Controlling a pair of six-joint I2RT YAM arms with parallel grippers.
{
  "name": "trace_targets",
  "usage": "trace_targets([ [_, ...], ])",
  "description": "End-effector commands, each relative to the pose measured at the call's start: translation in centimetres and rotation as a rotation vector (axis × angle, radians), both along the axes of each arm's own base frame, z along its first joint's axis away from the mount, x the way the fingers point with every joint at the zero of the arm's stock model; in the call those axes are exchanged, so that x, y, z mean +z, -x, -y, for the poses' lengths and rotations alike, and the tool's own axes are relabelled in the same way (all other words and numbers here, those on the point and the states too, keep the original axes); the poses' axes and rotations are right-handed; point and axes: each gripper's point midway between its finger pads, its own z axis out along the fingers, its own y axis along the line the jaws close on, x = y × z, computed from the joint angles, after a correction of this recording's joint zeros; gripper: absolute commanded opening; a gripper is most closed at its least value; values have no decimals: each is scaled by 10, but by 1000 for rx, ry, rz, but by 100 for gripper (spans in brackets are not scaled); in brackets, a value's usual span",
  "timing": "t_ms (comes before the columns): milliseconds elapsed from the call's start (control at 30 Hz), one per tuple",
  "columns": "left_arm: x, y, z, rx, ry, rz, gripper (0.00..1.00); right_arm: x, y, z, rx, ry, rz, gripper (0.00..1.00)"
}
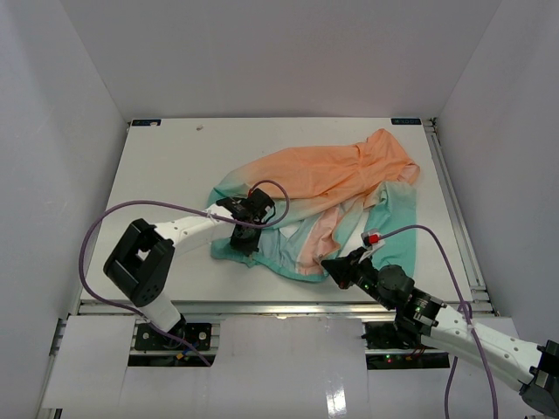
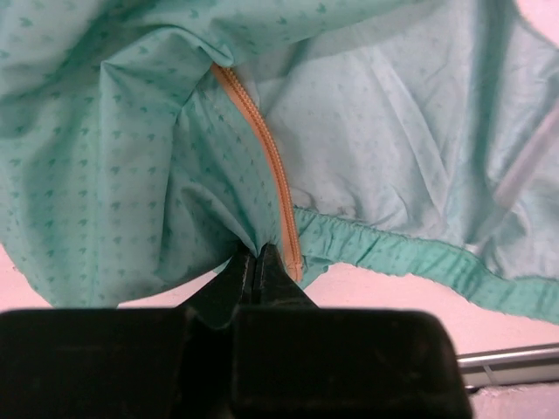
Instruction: Zip up the jacket
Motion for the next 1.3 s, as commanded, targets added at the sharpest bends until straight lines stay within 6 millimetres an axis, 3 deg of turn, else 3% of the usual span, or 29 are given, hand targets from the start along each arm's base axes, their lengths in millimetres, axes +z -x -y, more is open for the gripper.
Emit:
trace_targets([
  [0,44,-12,18,9,152,106,0,-8,-1,-3,11,23,-2,8],
  [100,59,-12,28,-11,232,115,6,-6,-2,-6,12,32,-9,8],
  [200,68,-10,35,-39,282,122,0,-5,-2,-5,6,23,-9,8],
  [367,76,-10,33,-26,318,155,0,0,-4,-5,-5,2,1,8],
  [467,79,-9,34,-28,339,159,14,4,-5,-6,-5,9,-2,8],
  [533,77,-9,34,-36,334,158,1,6,-4,-7,0,7,-1,8],
  [700,78,-8,33,-27,349,168,0,4,-3,-6,0,-3,0,8],
  [867,72,-4,36,-39,347,128,23,6,-4,-6,0,-3,5,8],
  [933,69,-4,34,-34,332,121,0,5,-4,-5,-4,4,5,8],
  [1033,67,-2,32,-26,331,119,0,5,-4,-5,-2,5,6,8],
  [1100,68,-3,33,-25,332,120,9,6,-4,-5,-2,5,8,8],
  [1200,68,-3,31,-22,322,120,4,7,-4,-5,-2,5,11,8],
  [1267,69,-7,27,1,303,141,22,8,-4,-4,-3,6,12,8],
])
